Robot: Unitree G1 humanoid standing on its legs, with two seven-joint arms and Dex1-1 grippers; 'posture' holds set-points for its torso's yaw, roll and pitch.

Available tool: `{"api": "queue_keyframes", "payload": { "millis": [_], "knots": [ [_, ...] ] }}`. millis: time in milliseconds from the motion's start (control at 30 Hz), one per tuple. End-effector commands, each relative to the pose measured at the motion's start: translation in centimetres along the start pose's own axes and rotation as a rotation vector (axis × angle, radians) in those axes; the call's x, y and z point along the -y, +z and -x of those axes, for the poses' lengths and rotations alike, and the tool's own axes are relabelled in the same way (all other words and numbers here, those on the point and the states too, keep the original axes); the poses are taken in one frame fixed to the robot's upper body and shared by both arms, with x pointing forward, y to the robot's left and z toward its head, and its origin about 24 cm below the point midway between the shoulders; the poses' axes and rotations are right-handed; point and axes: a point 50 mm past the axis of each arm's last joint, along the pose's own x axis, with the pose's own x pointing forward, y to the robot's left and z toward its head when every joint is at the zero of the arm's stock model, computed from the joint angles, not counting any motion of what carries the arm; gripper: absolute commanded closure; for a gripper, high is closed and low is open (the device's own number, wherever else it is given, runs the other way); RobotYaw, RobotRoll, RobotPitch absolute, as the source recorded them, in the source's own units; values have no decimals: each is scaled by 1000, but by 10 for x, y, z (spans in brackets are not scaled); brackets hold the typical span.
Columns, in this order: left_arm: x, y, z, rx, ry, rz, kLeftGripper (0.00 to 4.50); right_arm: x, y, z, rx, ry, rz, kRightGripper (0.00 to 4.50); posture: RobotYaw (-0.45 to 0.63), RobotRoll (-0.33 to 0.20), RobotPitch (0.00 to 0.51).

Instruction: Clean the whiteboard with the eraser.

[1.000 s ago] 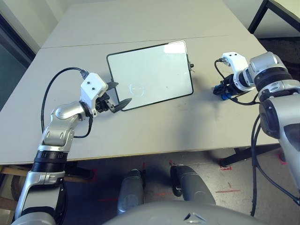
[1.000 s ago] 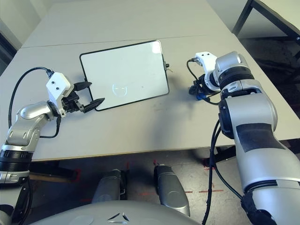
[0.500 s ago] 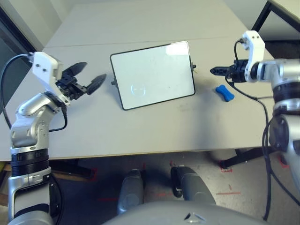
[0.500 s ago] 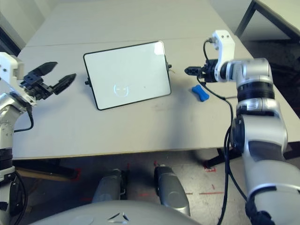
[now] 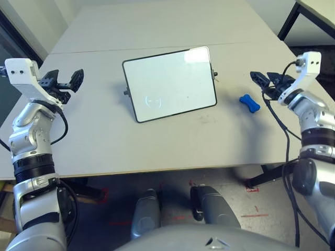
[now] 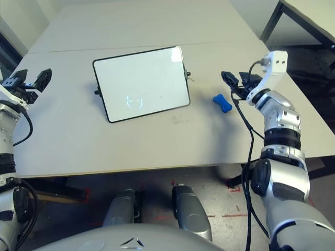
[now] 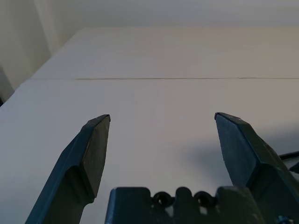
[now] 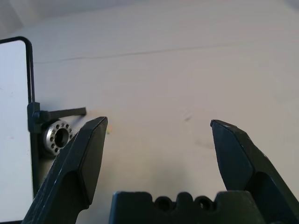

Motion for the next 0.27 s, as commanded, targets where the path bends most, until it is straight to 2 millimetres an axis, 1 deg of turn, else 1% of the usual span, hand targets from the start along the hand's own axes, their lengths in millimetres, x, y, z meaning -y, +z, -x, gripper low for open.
{"api": "queue_keyframes", "payload": {
  "millis": [33, 267],
  "knots": [
    [-13, -8, 1, -14, 76, 12, 0, 9, -10, 9, 31, -60, 29, 7, -87, 0, 109],
    [-20, -18, 0, -36, 108, 22, 0, 8, -20, 12, 43, -68, 39, 7, -98, 0, 104]
  ]
}}
